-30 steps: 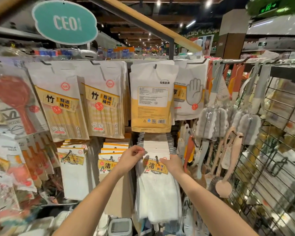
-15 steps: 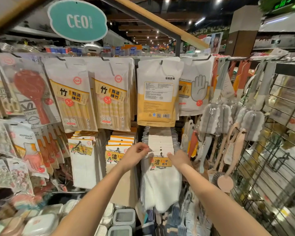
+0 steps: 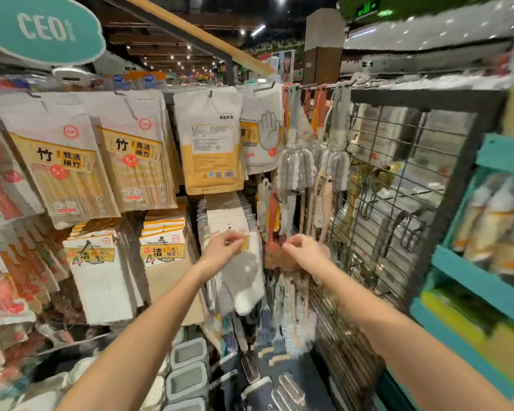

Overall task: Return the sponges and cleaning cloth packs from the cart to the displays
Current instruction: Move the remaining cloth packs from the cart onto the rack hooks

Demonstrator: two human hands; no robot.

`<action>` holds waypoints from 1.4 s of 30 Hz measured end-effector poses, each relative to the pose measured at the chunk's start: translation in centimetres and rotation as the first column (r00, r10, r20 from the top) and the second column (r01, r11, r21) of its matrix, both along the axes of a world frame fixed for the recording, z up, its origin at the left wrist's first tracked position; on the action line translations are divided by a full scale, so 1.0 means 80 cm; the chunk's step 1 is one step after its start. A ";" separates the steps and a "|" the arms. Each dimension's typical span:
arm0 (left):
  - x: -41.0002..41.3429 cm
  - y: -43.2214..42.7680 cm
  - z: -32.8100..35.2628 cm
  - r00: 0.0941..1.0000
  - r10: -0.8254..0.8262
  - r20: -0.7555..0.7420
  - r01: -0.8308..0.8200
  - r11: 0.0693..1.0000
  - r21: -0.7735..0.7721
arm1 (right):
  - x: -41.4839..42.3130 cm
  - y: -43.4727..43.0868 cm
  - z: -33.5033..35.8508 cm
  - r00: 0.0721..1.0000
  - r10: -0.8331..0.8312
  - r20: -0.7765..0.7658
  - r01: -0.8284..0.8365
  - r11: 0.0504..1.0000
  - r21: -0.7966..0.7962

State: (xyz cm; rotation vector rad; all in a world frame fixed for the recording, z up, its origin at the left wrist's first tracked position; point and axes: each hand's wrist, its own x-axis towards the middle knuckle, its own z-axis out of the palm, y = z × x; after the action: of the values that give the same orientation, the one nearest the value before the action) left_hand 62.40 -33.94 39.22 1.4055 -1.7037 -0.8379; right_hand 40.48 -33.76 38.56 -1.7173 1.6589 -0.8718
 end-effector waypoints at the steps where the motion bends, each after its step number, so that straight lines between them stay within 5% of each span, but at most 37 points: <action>1: -0.008 0.005 0.000 1.000 -0.012 -0.005 0.012 1.000 0.001 | -0.007 0.012 0.002 1.000 -0.008 0.007 0.008 1.000 0.011; 11: -0.229 0.164 -0.097 0.858 -0.513 0.025 0.505 0.852 0.140 | -0.183 0.320 -0.091 0.907 -0.420 0.039 0.408 0.897 0.172; 20: -0.511 0.379 -0.163 0.457 -0.889 0.014 0.861 0.446 0.245 | -0.399 0.604 -0.156 0.591 -0.806 0.018 0.769 0.570 0.289; 24: -0.629 0.460 -0.217 0.345 -0.938 -0.019 0.875 0.314 0.369 | -0.493 0.700 -0.211 0.463 -0.886 -0.011 0.826 0.427 0.367; 29: -0.752 0.536 -0.302 0.338 -0.941 0.005 0.808 0.293 0.511 | -0.588 0.793 -0.276 0.406 -0.912 -0.061 0.805 0.325 0.497; 35: -0.818 0.596 -0.376 0.403 -0.915 0.017 0.710 0.325 0.625 | -0.652 0.839 -0.355 0.385 -0.922 -0.037 0.760 0.294 0.580; 42: -0.831 0.597 -0.490 0.297 -0.947 0.120 0.600 0.283 0.748 | -0.651 0.854 -0.446 0.363 -0.932 0.009 0.639 0.256 0.725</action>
State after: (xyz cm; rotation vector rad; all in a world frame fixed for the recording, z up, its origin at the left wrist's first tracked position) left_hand -4.07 13.85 0.04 1.0291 -2.9783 -1.8123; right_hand -11.62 34.57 2.89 0.0042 2.1368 -0.8731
